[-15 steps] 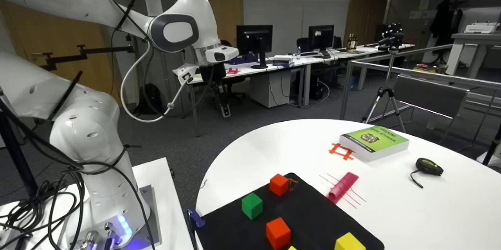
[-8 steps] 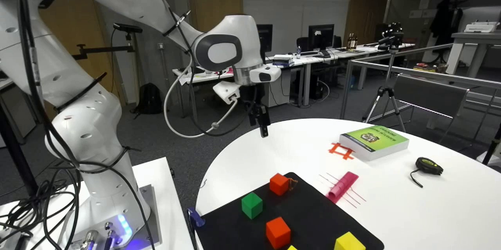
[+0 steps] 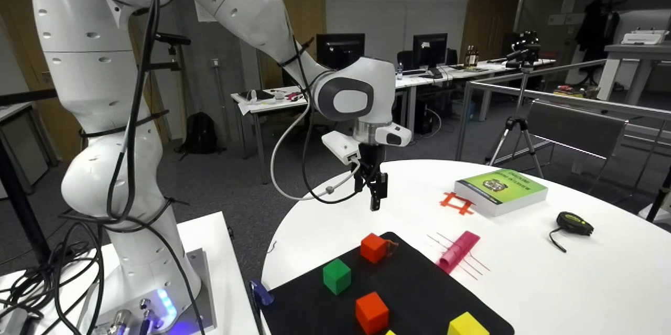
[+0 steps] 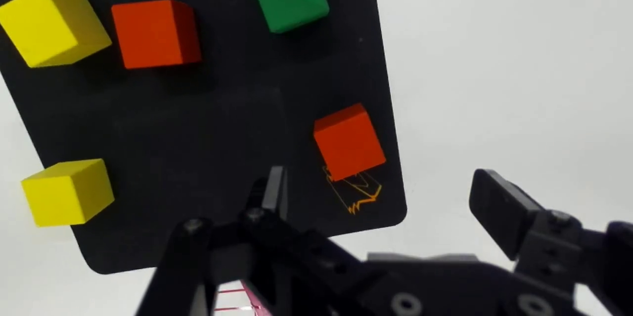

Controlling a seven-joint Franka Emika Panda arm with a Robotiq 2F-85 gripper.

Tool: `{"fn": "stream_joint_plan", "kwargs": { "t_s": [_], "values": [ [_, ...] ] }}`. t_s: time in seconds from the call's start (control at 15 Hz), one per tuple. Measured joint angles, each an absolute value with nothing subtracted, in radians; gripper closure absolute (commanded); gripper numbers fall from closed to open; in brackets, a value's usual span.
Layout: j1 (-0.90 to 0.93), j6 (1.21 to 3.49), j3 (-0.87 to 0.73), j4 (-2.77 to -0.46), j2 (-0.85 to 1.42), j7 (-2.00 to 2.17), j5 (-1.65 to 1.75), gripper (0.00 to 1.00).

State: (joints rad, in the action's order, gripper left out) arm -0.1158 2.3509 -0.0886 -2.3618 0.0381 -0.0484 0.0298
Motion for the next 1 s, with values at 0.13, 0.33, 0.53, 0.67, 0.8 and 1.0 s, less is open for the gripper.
{"fn": "stream_joint_plan", "kwargs": {
  "t_s": [0.13,0.33,0.53,0.67,0.8,1.0],
  "values": [
    [-0.116,2.354,-0.089,-2.362,0.045,-0.047,0.031,0.00],
    [-0.116,2.367,-0.089,-2.365,0.042,-0.047,0.030,0.00],
    [-0.114,2.483,-0.085,-2.413,0.042,-0.063,0.030,0.00],
    [-0.107,2.564,-0.082,-2.462,0.045,-0.082,0.030,0.00],
    [-0.099,2.637,-0.074,-2.500,0.062,-0.111,0.028,0.00],
    [-0.088,2.706,-0.068,-2.512,0.114,-0.126,0.076,0.00]
  ]
}}
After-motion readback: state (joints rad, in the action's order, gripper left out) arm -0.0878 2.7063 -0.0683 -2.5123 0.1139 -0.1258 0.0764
